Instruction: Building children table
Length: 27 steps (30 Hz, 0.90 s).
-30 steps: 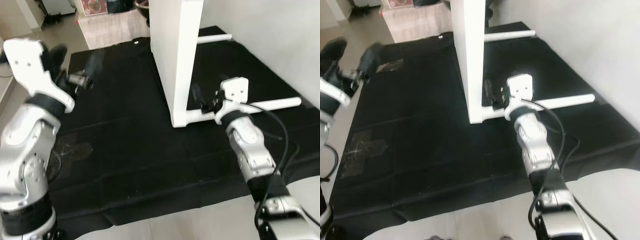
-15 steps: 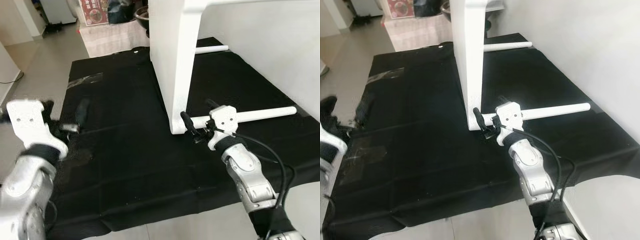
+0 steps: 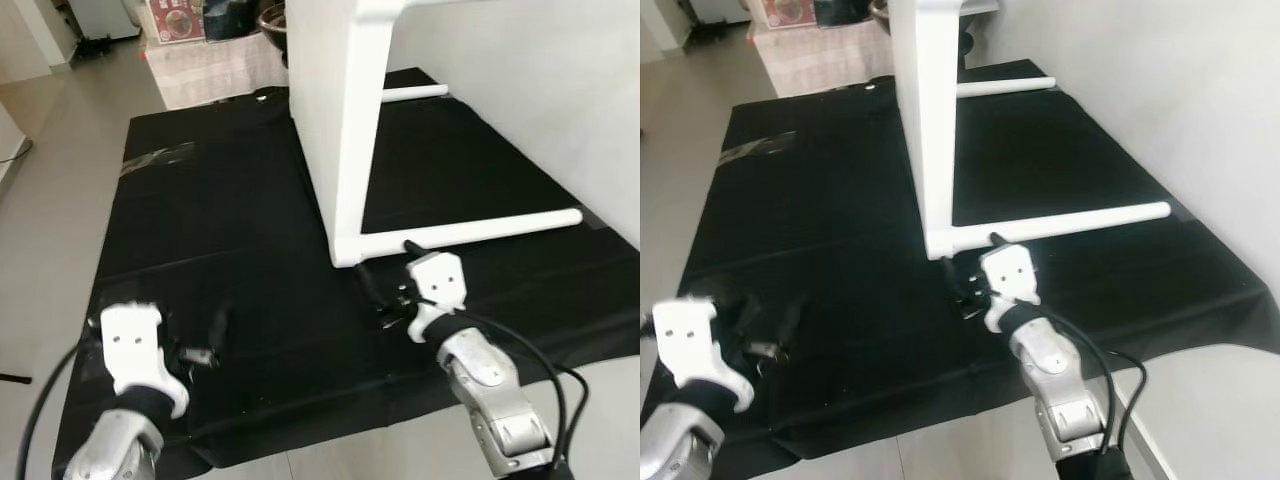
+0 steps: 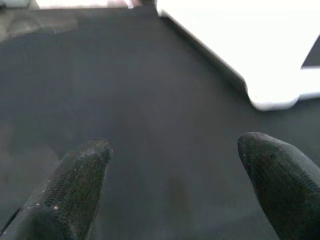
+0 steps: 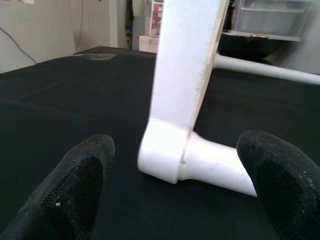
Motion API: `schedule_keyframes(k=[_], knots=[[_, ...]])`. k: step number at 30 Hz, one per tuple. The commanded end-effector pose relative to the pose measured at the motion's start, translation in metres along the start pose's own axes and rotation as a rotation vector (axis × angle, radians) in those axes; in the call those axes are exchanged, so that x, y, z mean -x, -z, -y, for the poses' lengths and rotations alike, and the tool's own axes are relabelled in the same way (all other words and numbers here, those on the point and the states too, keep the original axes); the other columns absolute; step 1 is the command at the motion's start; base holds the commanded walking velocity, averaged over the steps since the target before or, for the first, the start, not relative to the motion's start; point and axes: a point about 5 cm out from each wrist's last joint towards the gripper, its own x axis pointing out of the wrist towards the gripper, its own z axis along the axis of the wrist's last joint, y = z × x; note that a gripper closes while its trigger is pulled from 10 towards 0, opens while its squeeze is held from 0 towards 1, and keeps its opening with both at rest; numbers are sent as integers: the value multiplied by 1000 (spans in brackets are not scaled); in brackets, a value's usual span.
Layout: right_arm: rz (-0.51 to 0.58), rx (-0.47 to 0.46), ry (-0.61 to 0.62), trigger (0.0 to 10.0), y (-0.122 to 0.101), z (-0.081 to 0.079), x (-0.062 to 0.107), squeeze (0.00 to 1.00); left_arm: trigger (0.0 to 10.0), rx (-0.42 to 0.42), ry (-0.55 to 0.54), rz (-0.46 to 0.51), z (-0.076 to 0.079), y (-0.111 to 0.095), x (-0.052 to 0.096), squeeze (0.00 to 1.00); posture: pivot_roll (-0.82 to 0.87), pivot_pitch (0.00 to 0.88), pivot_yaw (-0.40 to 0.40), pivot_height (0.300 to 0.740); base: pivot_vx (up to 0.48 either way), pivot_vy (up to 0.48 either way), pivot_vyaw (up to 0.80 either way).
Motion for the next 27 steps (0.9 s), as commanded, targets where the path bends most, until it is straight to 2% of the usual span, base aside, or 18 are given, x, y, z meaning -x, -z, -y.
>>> schedule_keyframes(k=[1, 4, 6, 11, 27], knots=[[-32, -12, -10, 10000, 5, -5, 2, 0, 10000, -19, 19, -57, 8, 17, 6, 0, -76, 141, 46, 740, 0, 0, 0], [-41, -30, -2, 10000, 7, -4, 1, 0, 10000, 3, 3, -47, 7, 19, 5, 0, -73, 147, 34, 740, 0, 0, 0], [-41, -29, -5, 10000, 7, -3, -5, 0, 10000, -28, 21, 5, 8, 15, -6, 0, -68, 149, 24, 740, 0, 0, 0], [-44, -24, -17, 10000, 6, -4, -6, 0, 10000, -55, 48, 36, 12, 11, -16, 0, -73, 152, 29, 740, 0, 0, 0], [-49, -19, -19, 10000, 5, -6, -8, 0, 10000, -52, 37, 57, 11, 13, -20, 0, -78, 153, 29, 740, 0, 0, 0]])
